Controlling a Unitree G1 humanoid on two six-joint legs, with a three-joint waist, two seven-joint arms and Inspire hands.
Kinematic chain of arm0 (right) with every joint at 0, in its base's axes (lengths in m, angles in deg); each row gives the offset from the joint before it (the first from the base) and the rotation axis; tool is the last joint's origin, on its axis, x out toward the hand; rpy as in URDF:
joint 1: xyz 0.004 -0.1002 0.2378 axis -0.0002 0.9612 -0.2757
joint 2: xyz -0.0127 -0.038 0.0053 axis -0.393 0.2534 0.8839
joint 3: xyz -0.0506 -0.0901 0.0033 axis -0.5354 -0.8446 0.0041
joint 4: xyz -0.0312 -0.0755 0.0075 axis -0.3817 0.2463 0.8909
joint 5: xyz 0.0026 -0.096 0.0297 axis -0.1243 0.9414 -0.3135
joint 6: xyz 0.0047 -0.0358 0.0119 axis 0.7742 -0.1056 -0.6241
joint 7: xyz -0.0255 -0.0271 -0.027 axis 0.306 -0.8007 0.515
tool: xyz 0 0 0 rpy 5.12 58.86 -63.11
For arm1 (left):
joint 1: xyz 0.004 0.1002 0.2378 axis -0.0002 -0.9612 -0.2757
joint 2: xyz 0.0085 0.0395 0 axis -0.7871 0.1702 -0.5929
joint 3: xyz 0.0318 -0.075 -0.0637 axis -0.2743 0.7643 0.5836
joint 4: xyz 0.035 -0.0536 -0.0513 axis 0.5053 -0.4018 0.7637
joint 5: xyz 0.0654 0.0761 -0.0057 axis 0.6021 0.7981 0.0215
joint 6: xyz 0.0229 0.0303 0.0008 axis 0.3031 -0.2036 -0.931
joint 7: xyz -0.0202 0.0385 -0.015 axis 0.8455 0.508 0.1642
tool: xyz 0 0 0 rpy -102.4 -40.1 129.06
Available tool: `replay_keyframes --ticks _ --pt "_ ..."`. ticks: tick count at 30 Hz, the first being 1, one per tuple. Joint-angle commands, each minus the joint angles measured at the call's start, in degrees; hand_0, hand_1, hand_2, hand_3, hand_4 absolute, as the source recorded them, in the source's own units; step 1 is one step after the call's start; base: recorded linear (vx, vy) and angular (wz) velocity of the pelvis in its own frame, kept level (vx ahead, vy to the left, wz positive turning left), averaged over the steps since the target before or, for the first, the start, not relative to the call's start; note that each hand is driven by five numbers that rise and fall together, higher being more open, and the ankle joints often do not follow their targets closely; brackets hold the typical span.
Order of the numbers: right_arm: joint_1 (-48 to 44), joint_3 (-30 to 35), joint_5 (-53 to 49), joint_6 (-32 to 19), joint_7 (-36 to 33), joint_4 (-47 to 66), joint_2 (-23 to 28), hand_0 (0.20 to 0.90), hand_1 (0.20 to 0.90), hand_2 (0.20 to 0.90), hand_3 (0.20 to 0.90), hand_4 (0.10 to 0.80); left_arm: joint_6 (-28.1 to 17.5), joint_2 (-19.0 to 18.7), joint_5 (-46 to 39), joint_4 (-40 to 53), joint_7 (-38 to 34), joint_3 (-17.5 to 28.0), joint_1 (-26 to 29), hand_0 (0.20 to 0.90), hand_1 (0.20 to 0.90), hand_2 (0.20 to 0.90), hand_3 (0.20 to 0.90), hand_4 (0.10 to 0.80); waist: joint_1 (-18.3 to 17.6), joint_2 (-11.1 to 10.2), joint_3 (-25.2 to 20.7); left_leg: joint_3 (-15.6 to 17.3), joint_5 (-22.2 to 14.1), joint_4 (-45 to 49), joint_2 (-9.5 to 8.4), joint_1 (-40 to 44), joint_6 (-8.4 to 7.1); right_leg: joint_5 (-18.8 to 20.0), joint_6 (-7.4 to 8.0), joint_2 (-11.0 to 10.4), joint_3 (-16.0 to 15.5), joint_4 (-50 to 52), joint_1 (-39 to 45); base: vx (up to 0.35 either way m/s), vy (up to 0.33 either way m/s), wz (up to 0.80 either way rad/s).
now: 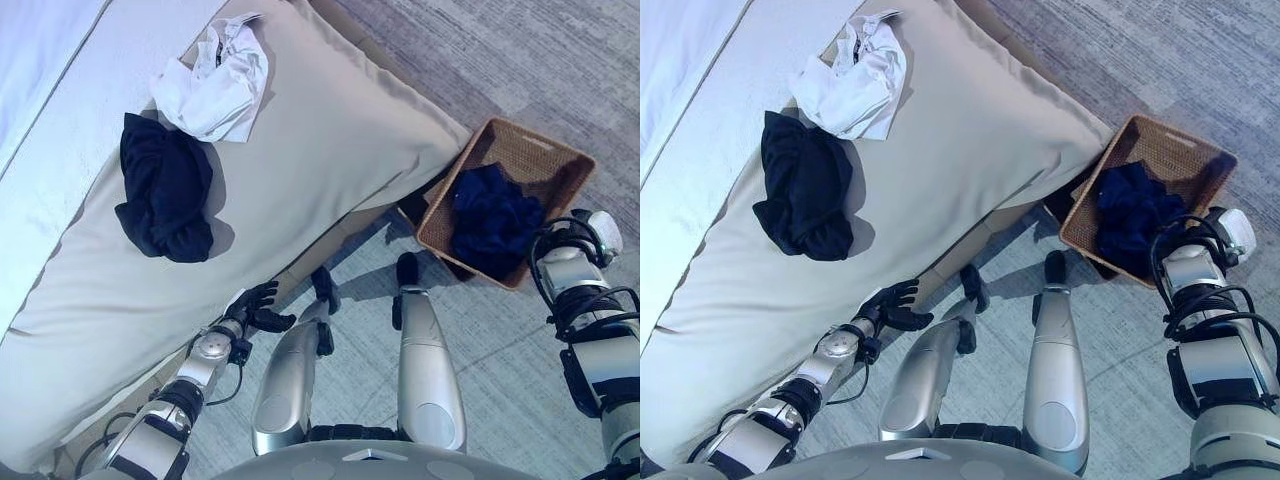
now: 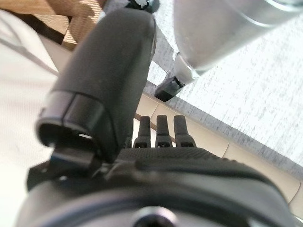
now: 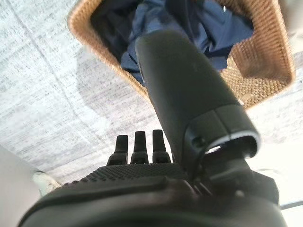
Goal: Pick up the clothes from the bed and place them into the basket
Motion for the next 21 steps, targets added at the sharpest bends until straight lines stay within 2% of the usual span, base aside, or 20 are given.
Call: replay_keyframes --ticks 1,4,6,8,9,11,13,15,17,18,19,21 --pt "0.2 2.6 -3.6 -4.8 -6.2 4.9 7.7 0.9 0.9 0.9 0.9 0.8 -1.3 -2.0 -1.1 1.6 0.0 1.4 -4.8 0.9 0.9 0.9 0.9 0.8 -0.7 3.7 0.3 -2.0 -6.5 5.2 -3.02 1.4 1.22 0.3 -2.15 1.7 -5.1 -8.0 7.6 0.043 0.077 0.15" --pt "3.8 5.4 -4.3 -9.5 -8.6 10.7 6.7 0.9 0.9 0.9 0.9 0.8 -1.1 -2.0 -1.2 1.2 -0.1 2.1 -6.1 0.9 0.9 0.9 0.9 0.8 -0.9 2.2 -1.0 -2.0 -5.8 1.6 -2.52 4.2 0.96 1.5 -1.39 2.3 -5.0 -11.3 10.5 0.087 0.087 0.06" --pt "8.3 8.8 -5.0 -13.9 -10.2 18.7 5.1 0.9 0.9 0.9 0.9 0.8 -0.9 -2.2 -1.3 0.5 -0.2 3.1 -7.2 0.9 0.9 0.9 0.9 0.8 -1.0 0.5 -2.5 -2.2 -5.4 -1.0 -2.24 6.6 0.9 2.5 -0.6 2.7 -5.0 -13.9 13.1 0.119 0.077 0.03" --pt "12.0 11.6 -6.7 -16.3 -10.0 27.0 3.2 0.9 0.9 0.9 0.9 0.8 -0.5 -2.2 -1.0 -0.3 -0.3 4.4 -8.0 0.9 0.9 0.9 0.9 0.8 -1.1 -1.2 -3.7 -2.2 -5.6 -2.5 -1.93 8.5 0.98 2.9 -0.11 2.9 -5.1 -15.7 15.4 0.109 0.044 0.02" --pt "12.5 11.9 -6.9 -17.4 -10.0 27.8 3.0 0.9 0.9 0.9 0.9 0.8 -0.4 -2.3 -1.1 -0.4 -0.3 4.4 -8.1 0.9 0.9 0.9 0.9 0.8 -1.1 -1.4 -3.8 -2.2 -5.6 -2.7 -1.91 8.7 0.99 3.0 -0.07 2.9 -5.1 -15.9 15.7 0.139 0.069 0.1" --pt "16.2 15.4 -9.6 -21.4 -7.8 39.3 -0.5 0.9 0.9 0.9 0.9 0.8 0.2 -1.8 -0.7 -2.2 -0.6 6.7 -9.3 0.9 0.9 0.9 0.9 0.8 -1.1 -4.0 -6.4 -2.2 -6.2 -4.2 -1.86 11.4 1.23 3.5 0.48 3.2 -5.3 -18.5 19.3 0.156 0.083 0.11" --pt "17.4 16.8 -15.8 -24.7 -4.6 45.7 -2.4 0.9 0.9 0.9 0.9 0.8 0.2 -1.5 -0.4 -3.7 -0.7 8.0 -10.5 0.9 0.9 0.9 0.9 0.8 -0.7 -5.8 -8.1 -2.5 -7.0 -4.3 -2.05 13.0 1.6 3.7 0.74 3.2 -5.4 -19.9 21.7 0.143 0.078 0.06" --pt "17.1 16.9 -30.2 -27.4 3.4 49.8 -5.7 0.9 0.9 0.9 0.9 0.8 0.7 -1.3 -0.4 -5.7 -0.7 9.5 -11.4 0.9 0.9 0.9 0.9 0.8 0.1 -7.5 -9.8 -2.7 -8.2 -3.5 -2.26 14.3 2.04 3.9 1.04 2.9 -5.6 -20.8 23.9 0.146 0.093 0.16" --pt "16.1 16.0 -40.4 -28.2 11.8 49.8 -9.3 0.9 0.9 0.9 0.9 0.8 1.3 -1.0 -0.1 -8.1 -0.7 10.0 -11.7 0.9 0.9 0.9 0.9 0.8 1.1 -8.8 -11.8 -2.9 -9.1 -3.1 -2.26 15.5 2.39 3.8 1.3 2.6 -6.2 -21.3 25.8 0.186 0.099 0.21" --pt "15.6 14.9 -41.9 -28.9 16.4 49.6 -11.0 0.9 0.9 0.9 0.9 0.8 1.3 -0.8 0.1 -9.5 -0.7 10.0 -12.2 0.9 0.9 0.9 0.9 0.8 1.7 -9.3 -12.9 -3.2 -9.4 -3.1 -2.34 16.2 2.59 3.9 1.48 2.5 -6.4 -21.7 26.8 0.238 0.103 0.14" --pt "15.1 13.7 -39.2 -30.0 19.9 49.5 -11.9 0.9 0.9 0.9 0.9 0.8 1.0 -0.6 0.3 -10.8 -0.7 10.0 -12.8 0.9 0.9 0.9 0.9 0.8 2.3 -9.8 -14.0 -3.6 -9.7 -3.2 -2.45 16.9 2.79 4.0 1.69 2.4 -6.4 -22.1 27.8 0.229 0.103 0.24" --pt "14.5 12.1 -36.6 -29.0 20.5 49.8 -12.1 0.9 0.9 0.9 0.9 0.8 1.2 -0.7 0.7 -11.9 -0.7 10.2 -13.9 0.9 0.9 0.9 0.9 0.8 3.0 -10.4 -15.3 -4.0 -9.6 -3.6 -2.62 17.6 3.07 4.5 2.05 2.2 -6.4 -22.8 28.6 0.172 0.092 0.29"
